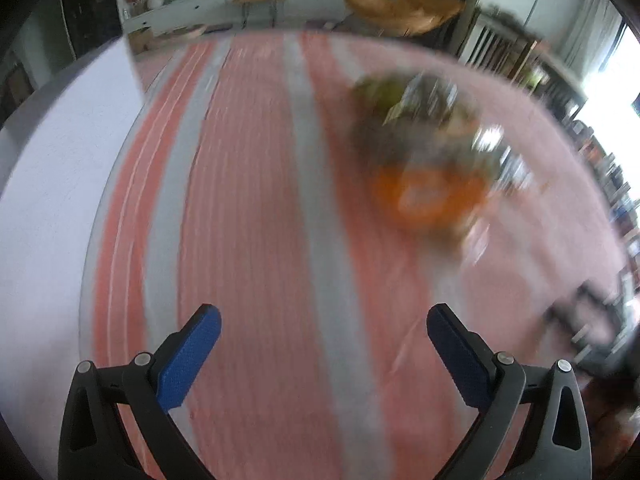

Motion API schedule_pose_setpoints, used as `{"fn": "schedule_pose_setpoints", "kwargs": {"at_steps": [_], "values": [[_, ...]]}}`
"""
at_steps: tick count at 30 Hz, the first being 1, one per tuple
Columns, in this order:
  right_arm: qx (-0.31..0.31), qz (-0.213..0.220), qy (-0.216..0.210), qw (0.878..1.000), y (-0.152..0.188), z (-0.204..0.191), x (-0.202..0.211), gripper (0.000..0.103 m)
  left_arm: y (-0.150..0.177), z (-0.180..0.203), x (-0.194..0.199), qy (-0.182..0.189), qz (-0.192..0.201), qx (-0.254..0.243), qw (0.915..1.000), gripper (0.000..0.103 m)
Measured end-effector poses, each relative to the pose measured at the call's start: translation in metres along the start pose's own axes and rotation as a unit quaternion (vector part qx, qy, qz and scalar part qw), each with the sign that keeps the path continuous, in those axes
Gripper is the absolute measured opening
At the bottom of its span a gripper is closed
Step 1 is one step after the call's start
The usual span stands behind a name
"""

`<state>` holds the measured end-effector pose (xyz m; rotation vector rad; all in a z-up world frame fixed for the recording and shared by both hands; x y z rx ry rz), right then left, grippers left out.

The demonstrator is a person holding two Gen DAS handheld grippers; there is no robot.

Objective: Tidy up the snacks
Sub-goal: 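Close the left gripper on the orange-bottomed jerky bag and lift it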

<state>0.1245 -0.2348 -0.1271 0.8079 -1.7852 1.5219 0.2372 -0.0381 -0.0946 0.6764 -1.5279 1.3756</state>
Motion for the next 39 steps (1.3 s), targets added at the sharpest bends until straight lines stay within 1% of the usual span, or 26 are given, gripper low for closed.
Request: {"fn": "schedule_pose_setpoints", "kwargs": {"at_steps": [3, 4, 6, 8, 9, 10, 11, 12, 13, 14, 15, 17, 18, 19, 20, 21, 22, 23, 25, 27, 30, 32, 34, 35, 37, 39], "values": [[0.001, -0.001, 0.0, 1.0, 0.001, -0.001, 0.0, 0.101, -0.045, 0.026, 0.006, 0.026, 0.014, -0.005, 0.9995, 0.101], [0.001, -0.001, -0.001, 1.0, 0.001, -0.001, 0.0, 0.101, -0.058, 0.036, 0.004, 0.028, 0.012, -0.01, 0.9995, 0.101], [0.001, -0.001, -0.001, 1.0, 0.001, -0.001, 0.0, 0.101, -0.083, 0.058, -0.01, 0.017, 0.004, -0.026, 0.9995, 0.101], [0.001, -0.001, 0.0, 1.0, 0.001, -0.001, 0.0, 0.101, -0.099, 0.076, -0.033, -0.01, -0.017, -0.051, 0.9985, 0.101], [0.001, -0.001, 0.0, 1.0, 0.001, -0.001, 0.0, 0.101, -0.103, 0.082, -0.048, -0.037, -0.029, -0.067, 0.9967, 0.101], [0.001, -0.001, -0.001, 1.0, 0.001, -0.001, 0.0, 0.101, -0.105, 0.084, -0.065, -0.075, -0.038, -0.084, 0.9929, 0.101], [0.001, -0.001, -0.001, 1.0, 0.001, -0.001, 0.0, 0.101, -0.105, 0.085, -0.075, -0.1, -0.043, -0.095, 0.9896, 0.101], [0.001, -0.001, -0.001, 1.0, 0.001, -0.001, 0.0, 0.101, -0.103, 0.084, -0.086, -0.122, -0.049, -0.105, 0.9858, 0.102], [0.001, -0.001, -0.001, 1.0, 0.001, -0.001, 0.0, 0.101, -0.101, 0.081, -0.094, -0.133, -0.051, -0.109, 0.9837, 0.103], [0.001, -0.001, -0.001, 1.0, 0.001, -0.001, 0.0, 0.101, -0.101, 0.078, -0.095, -0.123, -0.041, -0.1, 0.9865, 0.103], [0.001, -0.001, -0.001, 1.0, 0.001, -0.001, 0.0, 0.101, -0.101, 0.072, -0.092, -0.113, -0.045, -0.086, 0.9889, 0.103], [0.001, -0.001, -0.001, 1.0, 0.002, -0.002, 0.0, 0.101, -0.097, 0.058, -0.087, -0.067, -0.066, -0.037, 0.9949, 0.103], [0.001, -0.001, -0.001, 1.0, 0.001, -0.002, 0.001, 0.101, -0.098, 0.051, -0.08, -0.067, -0.057, -0.031, 0.9957, 0.103], [0.001, -0.001, -0.001, 1.0, 0.002, -0.002, 0.001, 0.101, -0.096, 0.042, -0.073, -0.07, -0.06, -0.031, 0.9953, 0.101], [0.001, -0.001, -0.001, 1.0, 0.002, -0.002, 0.0, 0.101, -0.096, 0.038, -0.066, -0.07, -0.05, -0.037, 0.9956, 0.089], [0.002, -0.002, -0.001, 1.0, 0.002, -0.002, 0.0, 0.101, -0.096, 0.032, -0.056, -0.066, -0.039, -0.04, 0.9963, 0.083], [0.002, -0.002, -0.001, 1.0, 0.003, -0.003, 0.0, 0.101, -0.095, 0.023, -0.044, -0.055, -0.035, -0.031, 0.9974, 0.077], [0.002, -0.002, -0.001, 1.0, 0.003, -0.003, 0.0, 0.101, -0.092, 0.015, -0.038, -0.054, -0.034, -0.025, 0.9976, 0.074], [0.002, -0.002, -0.001, 1.0, 0.002, -0.004, -0.001, 0.101, -0.081, -0.004, -0.021, -0.057, -0.03, -0.021, 0.9977, 0.072], [0.002, -0.002, -0.001, 1.0, 0.002, -0.005, 0.0, 0.101, -0.059, -0.025, 0.0, -0.072, -0.023, -0.029, 0.9967, 0.071], [0.002, -0.002, -0.001, 1.0, 0.002, -0.005, 0.0, 0.101, -0.023, -0.043, 0.031, -0.06, -0.019, -0.024, 0.9977, 0.071], [0.002, -0.002, -0.001, 1.0, 0.002, -0.005, 0.0, 0.101, 0.002, -0.051, 0.051, -0.063, -0.018, -0.029, 0.9974, 0.073], [0.002, -0.002, -0.001, 1.0, 0.002, -0.004, 0.0, 0.101, 0.022, -0.054, 0.068, -0.066, -0.012, -0.045, 0.9968, 0.078], [0.002, -0.002, -0.001, 1.0, 0.002, -0.004, 0.0, 0.101, 0.028, -0.057, 0.073, -0.069, -0.007, -0.047, 0.9965, 0.086], [0.002, -0.002, -0.001, 1.0, 0.002, -0.004, 0.0, 0.101, 0.038, -0.063, 0.08, -0.07, 0.002, -0.044, 0.9966, 0.096], [0.002, -0.002, -0.002, 1.0, 0.002, -0.004, 0.0, 0.101, 0.042, -0.065, 0.085, -0.069, 0.017, -0.031, 0.997, 0.101]]}}
Point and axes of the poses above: each gripper's, at about its wrist camera, not at the fingertips, and x roughly against the way its jaws point, z to its right, y to its underside, the point moved 8 cm from there along -x, roughly the way its jaws point, and after that the axes turned 6 degrees about -y, right-handed, at the moved point
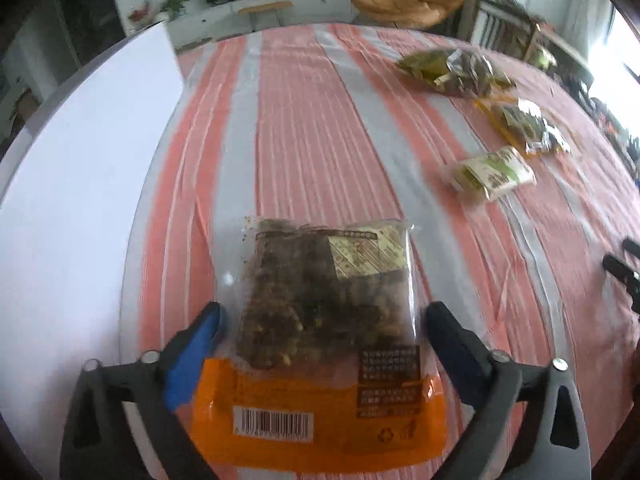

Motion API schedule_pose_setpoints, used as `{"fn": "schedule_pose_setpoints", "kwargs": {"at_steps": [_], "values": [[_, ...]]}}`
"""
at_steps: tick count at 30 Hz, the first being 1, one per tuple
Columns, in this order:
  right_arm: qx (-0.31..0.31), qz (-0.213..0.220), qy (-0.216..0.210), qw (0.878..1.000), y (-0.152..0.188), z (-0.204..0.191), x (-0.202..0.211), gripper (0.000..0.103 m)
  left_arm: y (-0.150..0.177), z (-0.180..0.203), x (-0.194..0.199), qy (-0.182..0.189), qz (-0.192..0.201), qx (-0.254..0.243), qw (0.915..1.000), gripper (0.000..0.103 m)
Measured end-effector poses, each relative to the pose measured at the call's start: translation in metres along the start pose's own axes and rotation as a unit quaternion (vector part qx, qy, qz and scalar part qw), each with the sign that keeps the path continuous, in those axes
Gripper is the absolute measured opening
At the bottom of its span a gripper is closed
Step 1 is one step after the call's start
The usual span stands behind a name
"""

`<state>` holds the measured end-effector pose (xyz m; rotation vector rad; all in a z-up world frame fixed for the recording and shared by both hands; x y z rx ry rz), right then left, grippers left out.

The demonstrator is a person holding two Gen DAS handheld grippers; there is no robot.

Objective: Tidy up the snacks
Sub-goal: 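Close the left gripper on the orange-bottomed jerky bag and lift it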

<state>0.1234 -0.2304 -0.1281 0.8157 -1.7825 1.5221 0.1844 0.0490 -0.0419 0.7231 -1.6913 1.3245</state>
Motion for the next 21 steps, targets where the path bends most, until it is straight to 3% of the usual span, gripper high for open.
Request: {"fn": "schedule_pose_setpoints", "kwargs": {"at_steps": [7, 21], "values": [[0.0, 0.0, 0.0, 1.0, 0.0, 0.0, 0.0, 0.101, 0.006, -0.01, 0.012, -0.007, 0.057, 0.013, 0.9983, 0.103], [0.001, 0.0, 0.0, 1.0, 0.0, 0.0, 0.0, 0.101, 0.014, -0.01, 0.009, -0.007, 0.056, 0.013, 0.9983, 0.103]]}}
Point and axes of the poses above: each gripper's, at about its wrist camera, not at the fingertips, and x roughly against the way its jaws point, z to its right, y to its underside, the point moved 8 cm from there along -x, roughly the way its jaws point, and after that the axes turned 6 degrees about -y, right-handed, at the moved point
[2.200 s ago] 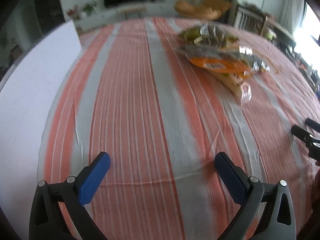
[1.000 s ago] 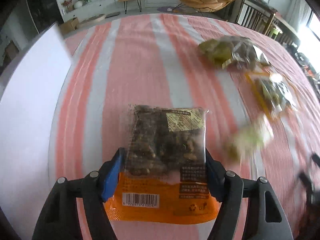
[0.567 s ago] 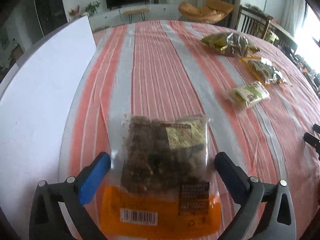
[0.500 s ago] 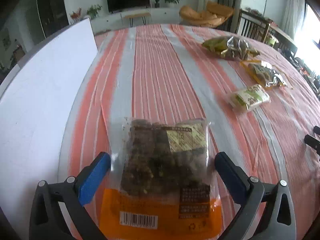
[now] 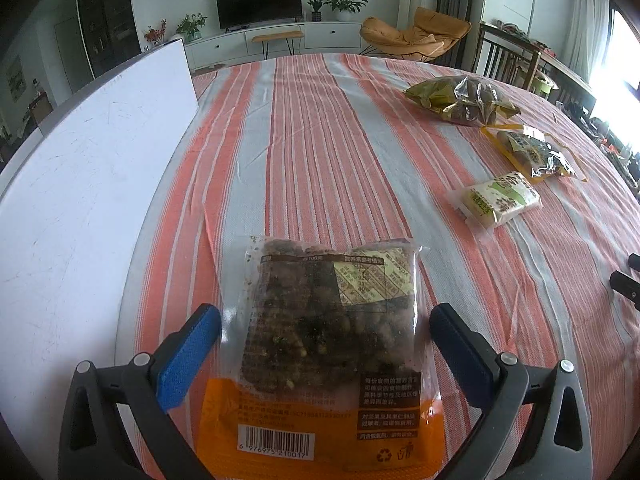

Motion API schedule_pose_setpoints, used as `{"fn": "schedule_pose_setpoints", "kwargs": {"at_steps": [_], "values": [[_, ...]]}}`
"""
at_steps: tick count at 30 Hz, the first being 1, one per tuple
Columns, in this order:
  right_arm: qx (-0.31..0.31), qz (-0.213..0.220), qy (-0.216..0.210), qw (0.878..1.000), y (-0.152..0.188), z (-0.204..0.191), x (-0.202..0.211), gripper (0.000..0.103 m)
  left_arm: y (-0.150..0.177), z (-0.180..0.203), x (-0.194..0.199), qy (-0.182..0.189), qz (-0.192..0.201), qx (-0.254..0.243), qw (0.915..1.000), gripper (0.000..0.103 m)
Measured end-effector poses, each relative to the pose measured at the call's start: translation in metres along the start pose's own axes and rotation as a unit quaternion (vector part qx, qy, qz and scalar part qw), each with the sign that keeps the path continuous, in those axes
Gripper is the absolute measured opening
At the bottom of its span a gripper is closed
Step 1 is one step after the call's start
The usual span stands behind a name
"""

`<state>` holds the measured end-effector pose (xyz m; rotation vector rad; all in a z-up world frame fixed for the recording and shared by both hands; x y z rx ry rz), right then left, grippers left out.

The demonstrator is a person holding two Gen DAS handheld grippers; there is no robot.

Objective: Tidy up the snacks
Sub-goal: 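Close the left gripper on the orange-bottomed jerky bag and lift it, then grasp the cream rice-cake bar with the right gripper while the left holds the jerky bag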

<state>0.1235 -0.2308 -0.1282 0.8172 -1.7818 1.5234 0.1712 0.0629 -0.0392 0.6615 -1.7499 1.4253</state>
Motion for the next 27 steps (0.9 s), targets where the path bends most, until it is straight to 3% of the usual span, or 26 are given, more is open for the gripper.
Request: {"fn": "schedule_pose_setpoints", "kwargs": {"at_steps": [22, 23, 24, 26, 27], "values": [[-0.021, 0.001, -0.008, 1.0, -0.005, 0.0, -0.001, 0.101, -0.003, 0.005, -0.011, 0.0, 0.0, 0.0, 1.0, 0.103], [-0.047, 0.005, -0.041, 0.998, -0.01, -0.004, 0.0, 0.101, -0.003, 0.005, -0.01, 0.0, 0.0, 0.0, 1.0, 0.103], [-0.079, 0.006, -0.101, 0.992, -0.019, -0.015, 0.0, 0.101, -0.001, 0.003, -0.014, 0.0, -0.001, 0.0, 1.0, 0.103], [-0.11, -0.005, -0.198, 0.974, -0.042, -0.047, -0.004, 0.101, -0.001, 0.003, -0.013, 0.0, -0.001, 0.0, 1.0, 0.103], [-0.106, -0.006, -0.213, 0.971, -0.054, -0.06, -0.006, 0.101, -0.001, 0.003, -0.011, 0.0, -0.001, 0.001, 1.0, 0.103]]}}
Point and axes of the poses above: each gripper's, at about its wrist camera, not at the fingertips, and x roughly against the way its jaws point, z to its right, y to its underside, the point moved 8 cm from there along -x, roughly the way its jaws point, and after that the axes turned 6 degrees about -y, right-handed, at the moved point
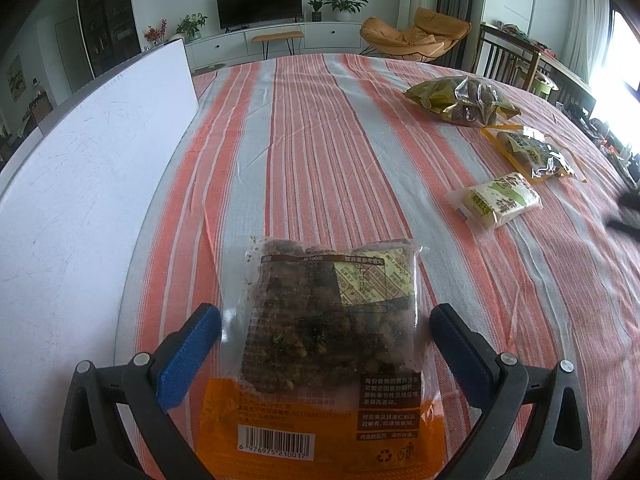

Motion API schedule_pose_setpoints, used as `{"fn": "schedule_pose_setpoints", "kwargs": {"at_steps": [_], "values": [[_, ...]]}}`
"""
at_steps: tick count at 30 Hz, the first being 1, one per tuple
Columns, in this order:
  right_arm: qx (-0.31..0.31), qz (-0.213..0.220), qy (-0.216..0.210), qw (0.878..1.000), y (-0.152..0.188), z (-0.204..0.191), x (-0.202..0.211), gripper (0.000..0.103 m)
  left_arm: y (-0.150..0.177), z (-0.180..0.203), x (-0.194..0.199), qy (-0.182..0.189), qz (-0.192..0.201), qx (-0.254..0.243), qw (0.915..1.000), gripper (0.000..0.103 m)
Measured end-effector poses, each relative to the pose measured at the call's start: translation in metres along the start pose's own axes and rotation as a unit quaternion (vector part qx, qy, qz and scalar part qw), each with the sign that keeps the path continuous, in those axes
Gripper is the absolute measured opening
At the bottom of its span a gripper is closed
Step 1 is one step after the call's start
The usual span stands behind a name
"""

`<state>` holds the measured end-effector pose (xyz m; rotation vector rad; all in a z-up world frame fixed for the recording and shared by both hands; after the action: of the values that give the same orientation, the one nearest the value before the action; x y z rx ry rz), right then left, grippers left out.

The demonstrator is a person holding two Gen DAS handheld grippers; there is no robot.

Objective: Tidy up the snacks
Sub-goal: 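Grasp the cream rice-cake bar with the right gripper while the left holds the jerky bag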

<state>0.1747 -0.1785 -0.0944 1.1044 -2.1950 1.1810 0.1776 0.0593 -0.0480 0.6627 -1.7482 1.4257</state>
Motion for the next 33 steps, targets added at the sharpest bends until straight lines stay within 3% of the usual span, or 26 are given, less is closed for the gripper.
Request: {"fn": "schedule_pose_setpoints", "kwargs": {"at_steps": [4, 6, 8, 10, 14, 18, 23, 25, 26, 27, 31, 33], "values": [[0.087, -0.021, -0.041, 0.995, -0.043, -0.06, -0.055, 0.101, 0.0, 0.0, -0.003, 0.0, 0.0, 0.0, 1.0, 0.103], [0.093, -0.083, -0.076, 0.989, -0.05, -0.075, -0.095, 0.099, 0.0, 0.0, -0.003, 0.0, 0.0, 0.0, 1.0, 0.103], [0.083, -0.138, -0.08, 0.984, -0.051, -0.076, -0.125, 0.099, 0.0, 0.0, -0.002, 0.0, 0.0, 0.0, 1.0, 0.103], [0.088, -0.178, -0.079, 0.977, -0.047, -0.074, -0.135, 0.099, 0.0, -0.001, -0.001, 0.0, 0.0, 0.0, 1.0, 0.103], [0.096, -0.285, -0.106, 0.948, -0.018, -0.074, -0.115, 0.099, 0.002, -0.002, -0.014, 0.0, 0.0, 0.001, 1.0, 0.103], [0.163, -0.285, -0.059, 0.943, -0.009, -0.078, -0.102, 0.099, 0.003, -0.002, -0.015, 0.0, 0.0, 0.001, 1.0, 0.103], [0.261, -0.249, 0.023, 0.932, 0.008, -0.092, -0.127, 0.098, 0.003, -0.002, -0.014, 0.0, 0.0, 0.001, 1.0, 0.103], [0.291, -0.226, 0.053, 0.928, 0.019, -0.096, -0.125, 0.081, 0.003, -0.002, -0.015, 0.0, 0.0, 0.001, 1.0, 0.103], [0.312, -0.204, 0.076, 0.925, 0.026, -0.098, -0.117, 0.056, 0.003, -0.002, -0.012, 0.0, 0.0, 0.001, 1.0, 0.103], [0.307, -0.194, 0.072, 0.929, 0.032, -0.099, -0.109, 0.035, 0.003, -0.002, -0.015, 0.0, 0.0, 0.001, 1.0, 0.103], [0.261, -0.169, 0.075, 0.948, 0.051, -0.086, -0.072, 0.035, 0.003, -0.002, -0.013, 0.0, 0.0, 0.001, 1.0, 0.103], [0.227, -0.134, 0.096, 0.96, 0.06, -0.069, -0.045, 0.035, 0.003, 0.003, -0.027, 0.0, 0.0, 0.001, 1.0, 0.103]]}}
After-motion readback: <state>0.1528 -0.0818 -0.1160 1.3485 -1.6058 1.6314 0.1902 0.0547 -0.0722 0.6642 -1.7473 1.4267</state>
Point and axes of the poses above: each gripper's, at about its wrist camera, not at the fingertips, and x roughly against the way its jaws point, z to its right, y to its underside, the point moved 8 cm from there along -x, roughly the way its jaws point, and after that the axes turned 6 degrees about -y, right-handed, at the moved point
